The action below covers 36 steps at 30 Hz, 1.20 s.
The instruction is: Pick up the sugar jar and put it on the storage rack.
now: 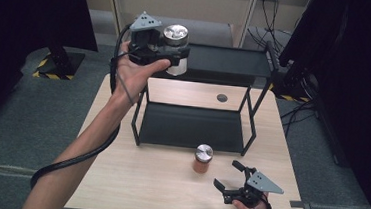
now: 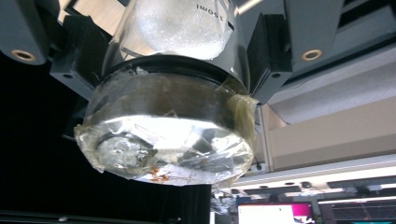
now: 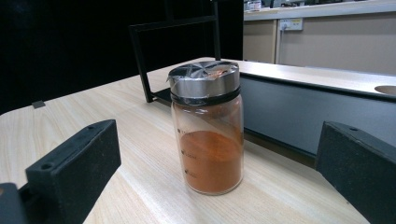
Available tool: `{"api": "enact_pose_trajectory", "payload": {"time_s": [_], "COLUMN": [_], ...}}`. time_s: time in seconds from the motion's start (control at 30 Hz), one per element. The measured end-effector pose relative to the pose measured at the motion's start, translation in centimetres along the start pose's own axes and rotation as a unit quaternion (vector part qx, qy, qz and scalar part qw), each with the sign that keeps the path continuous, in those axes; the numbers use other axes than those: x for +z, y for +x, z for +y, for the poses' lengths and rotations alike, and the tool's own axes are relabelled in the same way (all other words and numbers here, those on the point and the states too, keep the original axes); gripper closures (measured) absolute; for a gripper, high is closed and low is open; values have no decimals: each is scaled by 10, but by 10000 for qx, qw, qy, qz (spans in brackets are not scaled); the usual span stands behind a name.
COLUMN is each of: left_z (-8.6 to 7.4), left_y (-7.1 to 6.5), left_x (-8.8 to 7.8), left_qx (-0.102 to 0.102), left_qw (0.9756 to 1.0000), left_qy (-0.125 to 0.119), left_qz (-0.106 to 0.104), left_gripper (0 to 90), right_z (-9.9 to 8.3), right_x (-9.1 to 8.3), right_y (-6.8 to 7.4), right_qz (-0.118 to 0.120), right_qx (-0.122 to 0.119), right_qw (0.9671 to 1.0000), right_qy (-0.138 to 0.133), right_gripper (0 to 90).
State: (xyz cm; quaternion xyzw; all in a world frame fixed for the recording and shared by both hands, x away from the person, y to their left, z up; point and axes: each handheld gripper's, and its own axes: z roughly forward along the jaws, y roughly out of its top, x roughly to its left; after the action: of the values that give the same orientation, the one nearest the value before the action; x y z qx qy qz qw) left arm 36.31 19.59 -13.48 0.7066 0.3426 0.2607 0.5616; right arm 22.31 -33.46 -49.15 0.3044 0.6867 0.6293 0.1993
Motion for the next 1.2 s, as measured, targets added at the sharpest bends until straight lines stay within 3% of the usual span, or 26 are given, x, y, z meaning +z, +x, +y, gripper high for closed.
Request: {"api": "enact_pose_trajectory", "payload": {"time_s": [0.43, 0.6, 0.9, 0.97, 1.2], "left_z": [2, 1, 0, -1, -3], "left_y": [3, 0, -4, -3, -5], "left_x": [35, 44, 57, 60, 65], "left_qx": [-273, -175, -223, -82, -236], "left_qw": [9984, 9978, 9966, 9968, 9952], "left_qy": [-32, 9, -27, -37, 34], "left_qz": [488, 639, 795, 797, 949], "left_gripper": [313, 313, 313, 313, 313], "right_z": [0, 0, 0, 0, 0], "right_x": [0, 0, 1, 1, 1], "right_y": [0, 0, 0, 0, 0], "right_qz": [18, 21, 33, 35, 42], "right_qx": [-14, -11, -1, -15, -15], "right_qw": [10000, 10000, 10000, 10000, 10000], "right_qy": [11, 9, 28, 18, 16], "right_gripper": [4, 4, 4, 4, 4]}}
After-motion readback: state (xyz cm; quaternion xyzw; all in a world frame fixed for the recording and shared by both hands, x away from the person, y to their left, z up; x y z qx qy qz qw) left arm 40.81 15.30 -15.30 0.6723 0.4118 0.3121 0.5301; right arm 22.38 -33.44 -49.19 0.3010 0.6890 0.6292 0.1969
